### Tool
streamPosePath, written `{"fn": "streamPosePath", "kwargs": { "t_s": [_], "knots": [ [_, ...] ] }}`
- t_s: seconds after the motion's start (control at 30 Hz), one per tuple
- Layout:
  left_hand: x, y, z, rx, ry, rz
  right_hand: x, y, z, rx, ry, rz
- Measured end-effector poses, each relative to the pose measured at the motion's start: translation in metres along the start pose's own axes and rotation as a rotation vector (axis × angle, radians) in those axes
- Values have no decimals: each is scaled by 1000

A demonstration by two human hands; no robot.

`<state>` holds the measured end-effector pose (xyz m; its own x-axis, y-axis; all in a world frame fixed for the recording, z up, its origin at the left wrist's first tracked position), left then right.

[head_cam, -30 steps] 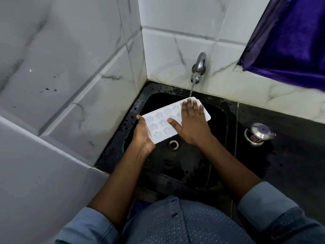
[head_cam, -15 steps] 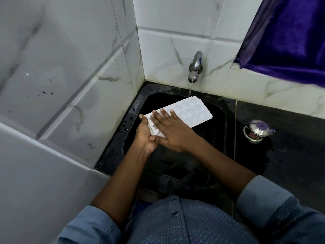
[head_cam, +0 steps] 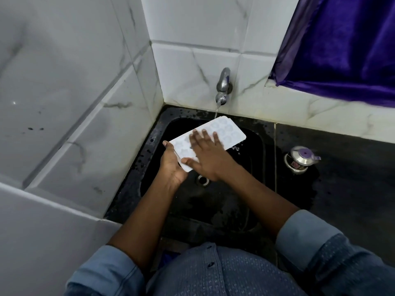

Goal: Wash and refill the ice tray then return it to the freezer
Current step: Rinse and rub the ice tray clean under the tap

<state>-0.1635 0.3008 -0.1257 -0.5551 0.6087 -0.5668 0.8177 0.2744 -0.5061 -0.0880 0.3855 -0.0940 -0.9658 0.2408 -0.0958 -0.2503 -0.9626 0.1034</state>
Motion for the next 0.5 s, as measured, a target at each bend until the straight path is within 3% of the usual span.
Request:
{"fn": "streamPosePath", "kwargs": {
  "t_s": [0.1, 0.23, 0.37, 0.5],
  "knots": [
    [10, 2, -12, 66, -46, 20, 1, 11, -8, -27, -27, 129],
    [25, 4, -24, 17, -1, 65, 11, -14, -6, -77, -15, 144],
    [41, 8, -40, -81, 80, 75, 27, -62, 6, -64, 4, 5],
    [50, 9, -39, -67, 15, 80, 38, -121, 14, -26, 2, -216]
  ]
}}
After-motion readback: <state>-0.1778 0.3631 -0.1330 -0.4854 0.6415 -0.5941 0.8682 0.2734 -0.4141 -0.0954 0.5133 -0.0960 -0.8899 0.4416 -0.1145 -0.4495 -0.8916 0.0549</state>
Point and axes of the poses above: each hand's wrist, its own x-axis towards the middle knuckle, its own z-axis out of the back of the hand, y = z × x, the point moved 5 cm from there along x, towards the middle knuckle, and after that the axes turned 4 degrees about -x, right-handed, at the moved point
